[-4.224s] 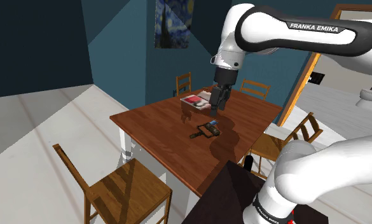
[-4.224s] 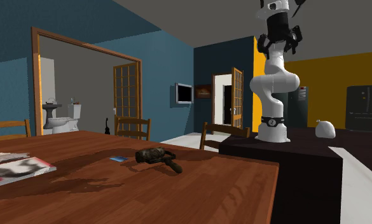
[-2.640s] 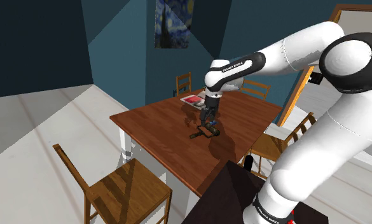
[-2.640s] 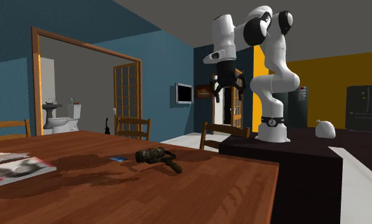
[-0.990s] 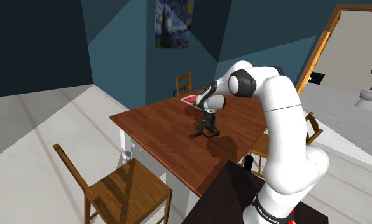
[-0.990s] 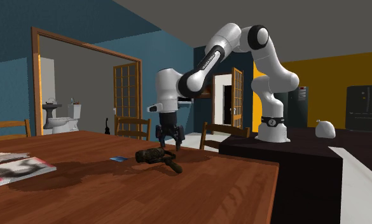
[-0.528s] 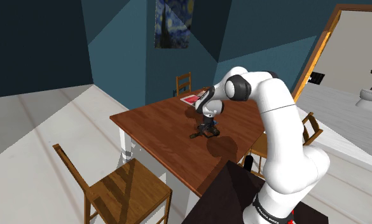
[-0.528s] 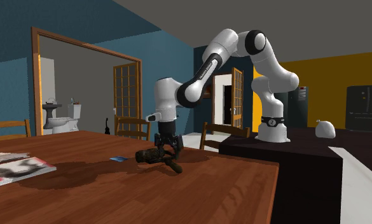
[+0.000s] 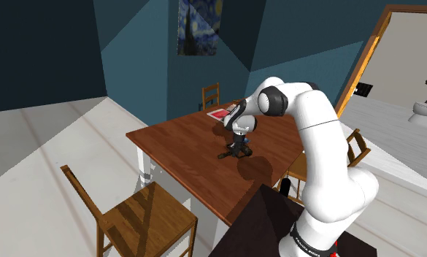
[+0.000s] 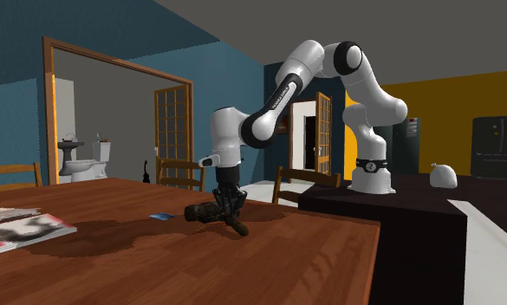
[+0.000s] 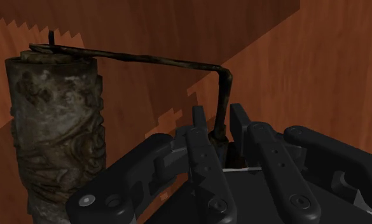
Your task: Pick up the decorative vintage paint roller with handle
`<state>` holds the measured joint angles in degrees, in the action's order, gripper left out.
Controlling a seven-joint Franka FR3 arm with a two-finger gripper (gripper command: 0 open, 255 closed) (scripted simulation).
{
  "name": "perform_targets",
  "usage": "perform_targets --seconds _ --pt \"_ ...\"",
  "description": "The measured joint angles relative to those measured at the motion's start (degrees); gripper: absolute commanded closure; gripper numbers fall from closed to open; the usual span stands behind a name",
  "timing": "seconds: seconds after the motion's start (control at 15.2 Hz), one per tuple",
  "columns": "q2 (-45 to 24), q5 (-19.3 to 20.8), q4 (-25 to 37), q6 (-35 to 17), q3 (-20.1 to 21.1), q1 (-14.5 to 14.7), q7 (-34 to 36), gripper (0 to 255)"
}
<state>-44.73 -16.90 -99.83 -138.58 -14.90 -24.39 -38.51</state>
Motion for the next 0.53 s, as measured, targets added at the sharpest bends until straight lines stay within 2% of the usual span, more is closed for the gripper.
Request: perform_targets --seconds 0.53 --pt "2.16 0.65 -0.35 1.86 -0.65 0.48 0.47 255"
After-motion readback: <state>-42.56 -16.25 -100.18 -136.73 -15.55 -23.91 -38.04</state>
